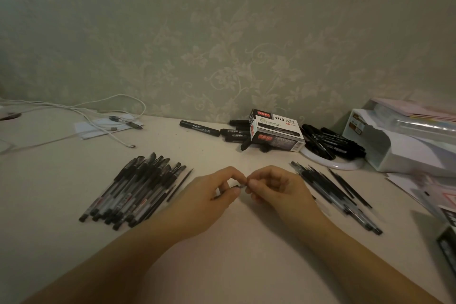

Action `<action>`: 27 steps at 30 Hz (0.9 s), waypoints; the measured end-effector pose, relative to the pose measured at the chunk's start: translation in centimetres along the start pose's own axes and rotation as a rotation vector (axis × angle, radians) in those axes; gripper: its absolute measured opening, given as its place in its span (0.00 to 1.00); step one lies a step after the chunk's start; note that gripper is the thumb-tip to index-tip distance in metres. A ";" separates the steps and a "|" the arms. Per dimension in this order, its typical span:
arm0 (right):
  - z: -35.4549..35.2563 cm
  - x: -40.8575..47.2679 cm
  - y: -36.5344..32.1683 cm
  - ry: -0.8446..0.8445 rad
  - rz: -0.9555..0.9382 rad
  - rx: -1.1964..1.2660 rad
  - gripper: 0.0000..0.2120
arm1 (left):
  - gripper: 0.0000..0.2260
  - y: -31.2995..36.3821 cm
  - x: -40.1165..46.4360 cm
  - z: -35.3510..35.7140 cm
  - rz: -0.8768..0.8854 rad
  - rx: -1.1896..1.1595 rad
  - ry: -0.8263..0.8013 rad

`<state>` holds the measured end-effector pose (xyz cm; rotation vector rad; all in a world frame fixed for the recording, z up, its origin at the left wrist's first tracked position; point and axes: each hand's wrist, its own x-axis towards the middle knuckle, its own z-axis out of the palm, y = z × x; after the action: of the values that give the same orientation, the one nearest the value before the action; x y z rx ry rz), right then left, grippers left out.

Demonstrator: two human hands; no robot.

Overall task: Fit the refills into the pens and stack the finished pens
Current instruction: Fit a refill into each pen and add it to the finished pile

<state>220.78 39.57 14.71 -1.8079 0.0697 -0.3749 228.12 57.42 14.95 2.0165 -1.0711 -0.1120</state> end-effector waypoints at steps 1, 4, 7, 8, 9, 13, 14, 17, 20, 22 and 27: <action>0.0 0.0 0.0 -0.017 0.002 -0.001 0.03 | 0.05 0.0 0.0 0.0 0.008 0.037 0.005; 0.1 -0.1 0.0 -0.060 0.014 0.045 0.04 | 0.04 0.1 0.0 0.1 0.037 0.137 0.022; 0.0 -0.1 0.1 -0.059 0.041 0.068 0.02 | 0.06 0.3 -0.1 0.2 0.045 0.140 0.038; 0.0 -0.1 0.1 -0.058 0.050 0.067 0.02 | 0.07 0.3 -0.1 0.2 0.053 0.140 0.044; 0.0 -0.1 0.2 -0.055 0.054 0.058 0.03 | 0.07 0.3 -0.1 0.3 0.064 0.145 0.050; 0.3 -0.1 0.0 -0.021 0.033 -0.074 0.12 | 0.07 0.4 -0.1 0.5 0.093 0.162 0.101; 0.4 -0.1 0.0 -0.007 0.015 -0.133 0.16 | 0.07 0.5 0.0 0.6 0.097 0.165 0.115; 0.9 0.0 0.2 0.025 -0.039 -0.254 0.24 | 0.05 0.4 -0.1 0.8 0.097 0.181 0.129; 1.0 0.0 0.2 0.033 -0.031 -0.208 0.23 | 0.05 0.3 0.0 0.8 0.089 0.169 0.143; 0.8 0.1 0.3 -0.015 -0.021 -0.180 0.14 | 0.05 0.1 0.0 0.7 0.080 0.168 0.152; 0.4 0.2 0.7 -0.041 -0.042 -0.224 0.15 | 0.06 0.2 0.0 0.7 0.088 0.170 0.131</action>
<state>221.19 39.74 13.98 -2.0399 0.0463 -0.3720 227.73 56.97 14.65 2.0919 -1.1150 0.1598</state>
